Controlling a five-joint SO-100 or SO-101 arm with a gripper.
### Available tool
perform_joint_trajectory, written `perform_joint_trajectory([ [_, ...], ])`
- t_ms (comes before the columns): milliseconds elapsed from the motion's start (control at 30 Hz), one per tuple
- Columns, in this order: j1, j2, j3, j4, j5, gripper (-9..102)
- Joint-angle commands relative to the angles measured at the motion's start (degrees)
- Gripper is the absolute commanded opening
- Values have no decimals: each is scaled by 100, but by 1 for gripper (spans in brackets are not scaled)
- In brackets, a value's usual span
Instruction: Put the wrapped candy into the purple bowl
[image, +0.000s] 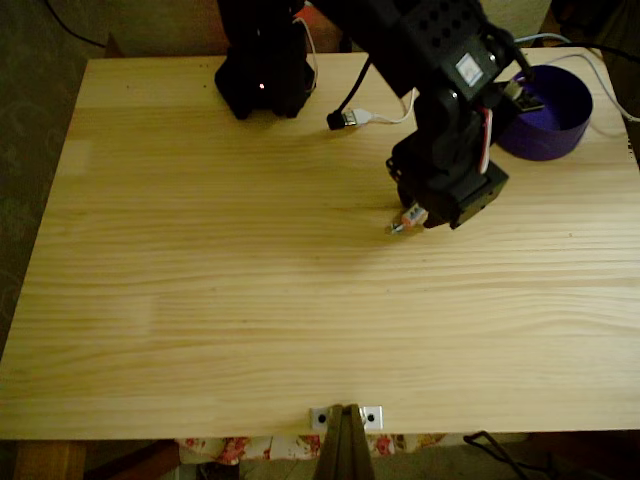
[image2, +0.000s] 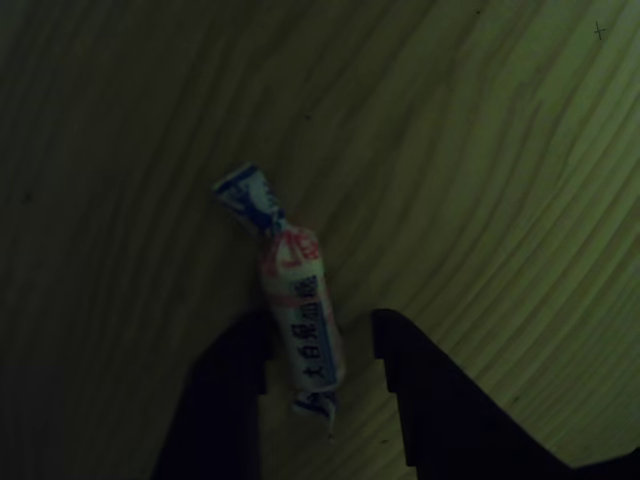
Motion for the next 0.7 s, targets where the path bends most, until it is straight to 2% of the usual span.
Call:
perform_joint_trajectory([
  [0,-9,18,-53,-167,18,13],
  [300,-62,79,18,-167,105,6],
  [467,-53,229,79,-132,220,5],
  [667,18,580,-158,-185,1011,5],
])
